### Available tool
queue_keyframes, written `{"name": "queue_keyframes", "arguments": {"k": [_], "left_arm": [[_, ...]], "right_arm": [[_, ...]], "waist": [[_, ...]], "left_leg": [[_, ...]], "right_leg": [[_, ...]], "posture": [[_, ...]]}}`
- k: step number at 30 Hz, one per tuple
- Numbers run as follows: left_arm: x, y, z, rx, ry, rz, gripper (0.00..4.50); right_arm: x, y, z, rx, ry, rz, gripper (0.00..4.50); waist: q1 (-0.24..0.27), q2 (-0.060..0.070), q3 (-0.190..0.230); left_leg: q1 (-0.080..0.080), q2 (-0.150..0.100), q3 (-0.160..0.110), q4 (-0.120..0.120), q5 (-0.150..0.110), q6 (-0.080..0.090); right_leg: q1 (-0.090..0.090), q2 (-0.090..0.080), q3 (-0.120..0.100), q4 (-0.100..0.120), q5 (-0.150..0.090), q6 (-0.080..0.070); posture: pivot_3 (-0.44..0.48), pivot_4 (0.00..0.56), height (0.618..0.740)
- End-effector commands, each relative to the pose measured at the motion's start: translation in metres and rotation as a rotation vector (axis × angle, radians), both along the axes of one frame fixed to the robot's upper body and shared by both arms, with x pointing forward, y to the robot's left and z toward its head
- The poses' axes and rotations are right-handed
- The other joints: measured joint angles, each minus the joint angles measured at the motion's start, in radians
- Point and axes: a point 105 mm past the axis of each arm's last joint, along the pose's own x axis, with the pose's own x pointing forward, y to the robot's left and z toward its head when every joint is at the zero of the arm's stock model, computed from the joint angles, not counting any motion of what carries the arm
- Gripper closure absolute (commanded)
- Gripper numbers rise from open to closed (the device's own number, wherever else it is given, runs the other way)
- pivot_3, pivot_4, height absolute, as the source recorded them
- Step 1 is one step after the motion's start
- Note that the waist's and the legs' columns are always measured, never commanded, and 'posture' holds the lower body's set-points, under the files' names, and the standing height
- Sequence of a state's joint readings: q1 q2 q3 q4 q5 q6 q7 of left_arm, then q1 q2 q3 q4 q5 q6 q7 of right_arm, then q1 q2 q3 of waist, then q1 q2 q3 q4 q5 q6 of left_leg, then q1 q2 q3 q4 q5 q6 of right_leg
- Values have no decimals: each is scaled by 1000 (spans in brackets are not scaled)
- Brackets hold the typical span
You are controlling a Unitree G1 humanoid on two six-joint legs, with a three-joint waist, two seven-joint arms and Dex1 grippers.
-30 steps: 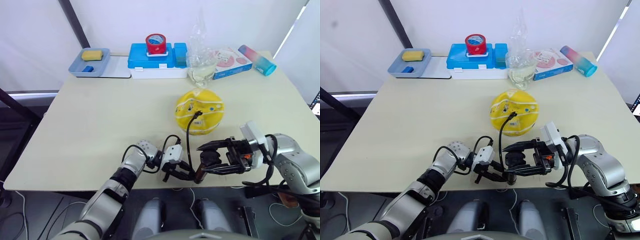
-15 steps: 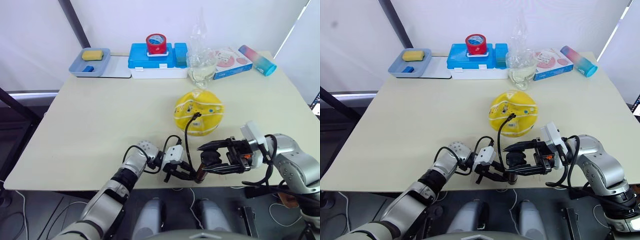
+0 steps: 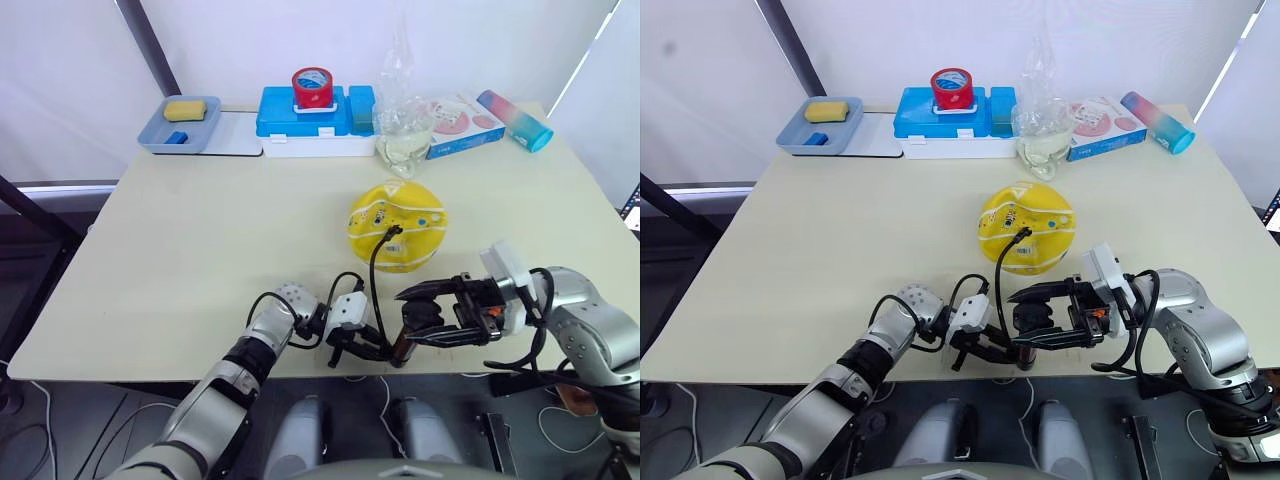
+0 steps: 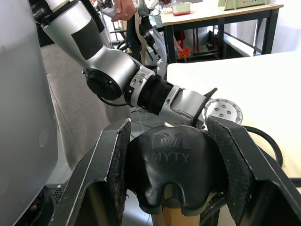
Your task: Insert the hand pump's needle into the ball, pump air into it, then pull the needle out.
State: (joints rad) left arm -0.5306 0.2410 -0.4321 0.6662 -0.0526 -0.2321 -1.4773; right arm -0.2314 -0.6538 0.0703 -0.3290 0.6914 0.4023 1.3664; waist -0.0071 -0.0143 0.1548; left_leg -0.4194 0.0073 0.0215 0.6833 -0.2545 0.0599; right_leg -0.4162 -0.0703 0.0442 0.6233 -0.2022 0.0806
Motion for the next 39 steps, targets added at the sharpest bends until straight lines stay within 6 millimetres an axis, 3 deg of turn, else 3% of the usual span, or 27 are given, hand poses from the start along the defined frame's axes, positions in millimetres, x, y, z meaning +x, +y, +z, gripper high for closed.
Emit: {"name": "queue_keyframes", "arguments": {"k": [1, 16, 24, 39], "left_arm": [[-2, -5, 0, -25, 15, 9, 4122], [6, -43, 7, -124, -76, 115, 4122], [4, -60, -2, -120, -99, 135, 4122], [6, -75, -12, -94, -166, 191, 4122]], "right_arm": [[-1, -1, 14, 23, -83, 12, 2499], [11, -37, 23, 5, -70, -249, 2499], [9, -57, 15, 11, -56, -440, 2499], [4, -80, 2, -20, -52, -595, 2499]], "waist": [[0, 0, 0], [12, 0, 0], [22, -1, 0], [22, -1, 0]], "left_leg": [[0, 0, 0, 0, 0, 0], [0, 0, 0, 0, 0, 0], [0, -1, 0, 0, 0, 0], [1, -1, 0, 2, 0, 0]], "right_leg": [[0, 0, 0, 0, 0, 0], [0, 0, 0, 0, 0, 0], [0, 0, 0, 0, 0, 0], [3, 0, 0, 0, 0, 1]], "posture": [[0, 150, 739], [0, 150, 739], [0, 150, 739], [0, 150, 739]]}}
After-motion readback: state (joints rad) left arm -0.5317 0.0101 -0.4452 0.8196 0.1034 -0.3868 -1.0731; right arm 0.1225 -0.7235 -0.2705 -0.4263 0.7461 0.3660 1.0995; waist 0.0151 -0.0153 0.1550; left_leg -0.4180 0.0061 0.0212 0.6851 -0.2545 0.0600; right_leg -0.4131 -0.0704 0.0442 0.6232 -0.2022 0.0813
